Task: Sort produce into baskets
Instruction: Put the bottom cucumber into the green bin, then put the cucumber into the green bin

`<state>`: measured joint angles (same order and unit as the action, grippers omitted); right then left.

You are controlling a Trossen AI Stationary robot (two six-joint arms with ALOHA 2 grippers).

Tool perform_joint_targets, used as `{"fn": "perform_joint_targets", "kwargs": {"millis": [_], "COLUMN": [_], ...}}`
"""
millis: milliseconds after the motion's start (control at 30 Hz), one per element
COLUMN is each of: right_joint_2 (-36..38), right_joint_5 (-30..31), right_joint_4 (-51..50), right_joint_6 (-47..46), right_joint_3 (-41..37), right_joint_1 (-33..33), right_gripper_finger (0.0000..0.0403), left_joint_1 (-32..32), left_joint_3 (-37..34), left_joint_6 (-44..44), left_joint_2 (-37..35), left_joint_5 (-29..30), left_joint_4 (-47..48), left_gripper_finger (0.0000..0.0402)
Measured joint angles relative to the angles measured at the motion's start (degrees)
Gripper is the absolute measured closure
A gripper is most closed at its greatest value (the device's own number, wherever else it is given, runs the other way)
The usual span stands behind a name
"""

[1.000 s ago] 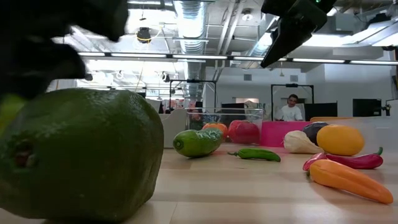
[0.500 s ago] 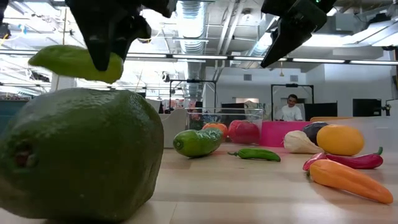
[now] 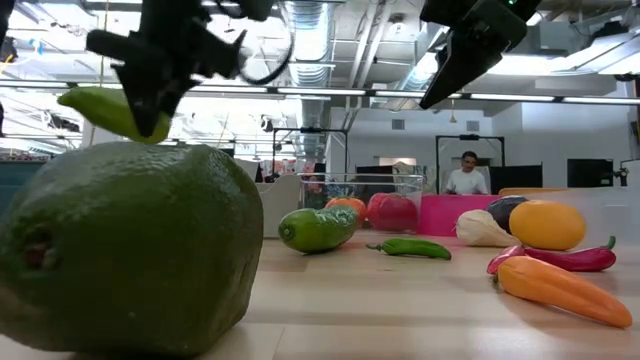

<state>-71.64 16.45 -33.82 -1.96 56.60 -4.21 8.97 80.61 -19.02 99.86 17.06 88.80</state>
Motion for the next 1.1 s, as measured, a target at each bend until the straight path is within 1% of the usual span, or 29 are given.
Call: {"fn": "perform_joint_targets", "kwargs": {"millis": [167,233,333,467,733,833,900,1000,1100], "right_joint_2": [0.0,0.0,0.0,0.0,0.0,0.0,0.0,0.0,0.0], "right_joint_5": [0.0,0.0,0.0,0.0,0.0,-0.1,-1.4,-5.0,-7.6], "right_joint_4": [0.0,0.0,0.0,0.2,2.3,3.8,4.6,7.0,9.9], "right_joint_6": [0.4,0.3,0.3,0.4,0.5,2.4,5.1,9.2,12.9], "right_joint_3": [0.0,0.0,0.0,0.0,0.0,0.0,0.0,0.0,0.0], "right_joint_1": [0.0,0.0,0.2,0.2,0.1,0.1,0.1,0.1,0.1], "right_gripper_finger": [0.0191,0.0191,0.0191,0.0191,0.0191,0.0191,0.0191,0.0191,0.0191], "left_joint_1": [-2.6,-3.4,-4.2,-4.9,-6.8,-7.2,-7.3,-7.2,-7.2], "left_joint_3": [-10.9,-13.9,-16.7,-17.6,-17.7,-17.7,-17.7,-17.7,-17.7], "left_joint_6": [-4.1,-6.2,-8.8,-9.6,-10.5,-10.5,-10.5,-10.7,-12.9], "left_joint_2": [-6.0,-8.3,-9.8,-10.1,-9.8,-9.8,-9.9,-10.8,-12.7], "left_joint_5": [-0.3,-0.2,-0.3,-0.2,-0.2,-0.3,-0.6,-0.1,1.0], "left_joint_4": [-0.9,-1.1,-1.5,-1.4,-1.5,-1.6,-1.5,-1.6,-2.1], "left_gripper_finger": [0.0235,0.0234,0.0231,0.0216,0.0155,0.0144,0.0144,0.0145,0.0145]}}
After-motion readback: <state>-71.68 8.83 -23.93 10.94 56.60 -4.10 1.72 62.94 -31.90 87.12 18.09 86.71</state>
